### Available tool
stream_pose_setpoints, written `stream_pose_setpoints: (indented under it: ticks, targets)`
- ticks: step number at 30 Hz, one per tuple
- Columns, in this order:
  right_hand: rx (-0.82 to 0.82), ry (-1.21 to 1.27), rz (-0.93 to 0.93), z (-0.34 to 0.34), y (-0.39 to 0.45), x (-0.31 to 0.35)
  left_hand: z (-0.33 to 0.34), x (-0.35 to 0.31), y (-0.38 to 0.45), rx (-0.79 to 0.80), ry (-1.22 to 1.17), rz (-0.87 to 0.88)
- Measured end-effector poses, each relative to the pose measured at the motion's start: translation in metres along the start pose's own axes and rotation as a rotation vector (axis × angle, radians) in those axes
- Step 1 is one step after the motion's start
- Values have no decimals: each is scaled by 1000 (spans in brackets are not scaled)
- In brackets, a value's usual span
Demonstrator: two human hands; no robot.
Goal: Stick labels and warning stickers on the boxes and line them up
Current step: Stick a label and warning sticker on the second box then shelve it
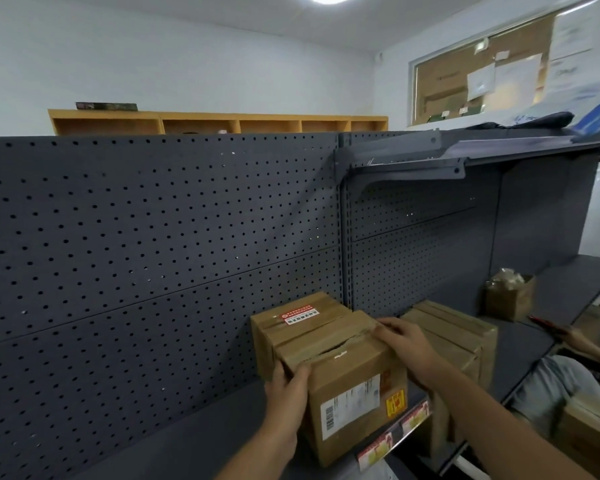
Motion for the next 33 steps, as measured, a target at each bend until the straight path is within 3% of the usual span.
stream_pose_setpoints:
  ticks: [10, 25, 29, 33]
  targets:
    - [17, -3, -6, -8, 14, -8, 14, -4, 7, -50, 172, 69]
    - [-41, 52, -2, -3, 23, -12, 18, -11, 2, -103, 231, 138]
    - [-73, -88, -50, 0, 19, -6, 9, -11, 6, -55, 249, 139]
    - [-164, -416, -178, 0, 17, 11, -4, -19, 6, -3, 366, 146]
Point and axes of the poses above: each hand's wrist, its own y-axis towards the middle knuckle, its own z-axis out of the palm, x = y × z, the point moved 6 cm from there along y, towards the middle knuckle, and after that the axes turned 15 degrees about y, right-handed, at the moved point
